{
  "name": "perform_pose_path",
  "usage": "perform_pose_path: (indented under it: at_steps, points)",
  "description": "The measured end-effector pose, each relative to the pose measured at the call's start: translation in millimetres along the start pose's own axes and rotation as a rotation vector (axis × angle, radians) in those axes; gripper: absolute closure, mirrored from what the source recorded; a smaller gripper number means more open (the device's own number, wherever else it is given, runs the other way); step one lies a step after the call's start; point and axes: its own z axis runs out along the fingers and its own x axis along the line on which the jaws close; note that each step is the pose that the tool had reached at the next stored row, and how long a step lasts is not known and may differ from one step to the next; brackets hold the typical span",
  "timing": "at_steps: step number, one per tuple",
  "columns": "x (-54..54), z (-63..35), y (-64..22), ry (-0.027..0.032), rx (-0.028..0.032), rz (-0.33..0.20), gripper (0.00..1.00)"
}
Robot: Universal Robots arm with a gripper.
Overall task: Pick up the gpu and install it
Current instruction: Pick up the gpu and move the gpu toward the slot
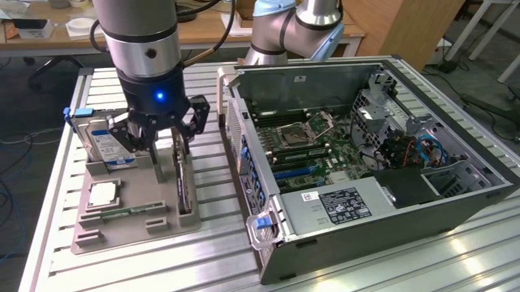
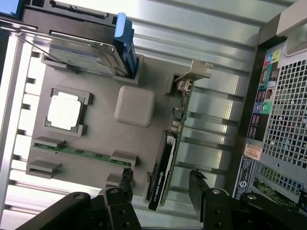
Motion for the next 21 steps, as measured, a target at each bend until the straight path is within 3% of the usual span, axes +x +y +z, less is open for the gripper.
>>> perform_pose_path:
  at_steps: [21]
  points:
    - [0.3,5.1,-1.1,0.0000,0.0000,0.000,0.41]
